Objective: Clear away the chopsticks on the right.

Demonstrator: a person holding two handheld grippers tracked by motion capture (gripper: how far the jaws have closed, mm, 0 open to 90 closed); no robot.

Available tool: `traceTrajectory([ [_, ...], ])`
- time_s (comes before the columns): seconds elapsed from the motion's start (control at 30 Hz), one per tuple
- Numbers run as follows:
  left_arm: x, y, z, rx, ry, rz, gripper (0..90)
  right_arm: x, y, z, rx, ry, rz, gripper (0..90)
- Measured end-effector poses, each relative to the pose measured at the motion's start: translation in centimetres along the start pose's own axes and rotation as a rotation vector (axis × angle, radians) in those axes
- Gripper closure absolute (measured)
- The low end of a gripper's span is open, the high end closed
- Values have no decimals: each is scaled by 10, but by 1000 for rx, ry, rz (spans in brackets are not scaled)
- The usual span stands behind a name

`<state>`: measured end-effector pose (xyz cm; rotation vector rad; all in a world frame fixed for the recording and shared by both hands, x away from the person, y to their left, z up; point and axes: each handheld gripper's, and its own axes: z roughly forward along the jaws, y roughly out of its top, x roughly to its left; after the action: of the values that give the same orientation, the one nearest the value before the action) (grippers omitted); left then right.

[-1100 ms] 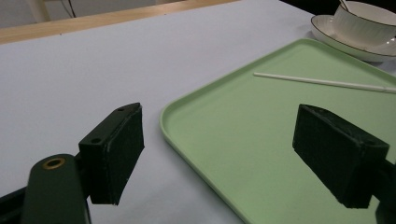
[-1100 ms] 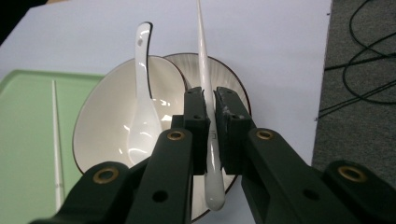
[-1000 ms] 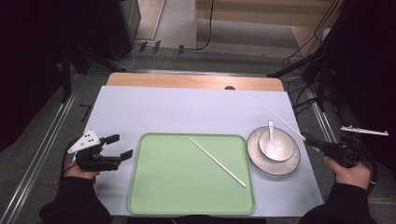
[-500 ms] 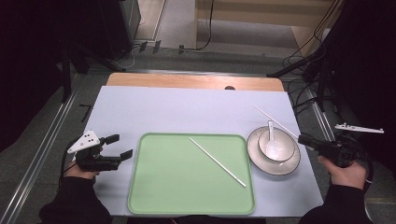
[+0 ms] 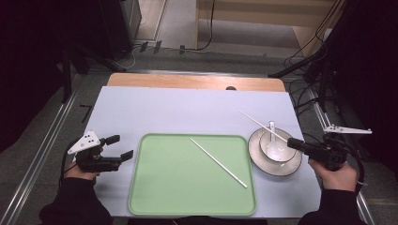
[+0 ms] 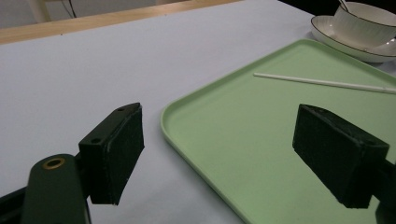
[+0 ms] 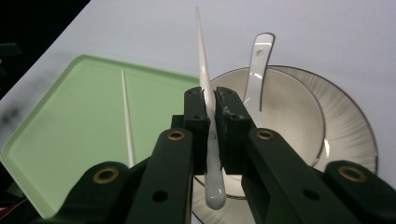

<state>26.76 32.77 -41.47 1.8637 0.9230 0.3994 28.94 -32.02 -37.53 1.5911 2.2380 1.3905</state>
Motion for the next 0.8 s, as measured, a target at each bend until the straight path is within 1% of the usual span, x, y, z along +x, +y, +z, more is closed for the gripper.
traceTrajectory([
  [0.27, 0, 0, 0, -1, -1, 0, 167, 17, -4, 12, 28, 28, -26, 849],
  [0.8, 0, 0, 0, 0, -3, 1, 167, 48, -19, 47, 113, 84, -75, 849],
])
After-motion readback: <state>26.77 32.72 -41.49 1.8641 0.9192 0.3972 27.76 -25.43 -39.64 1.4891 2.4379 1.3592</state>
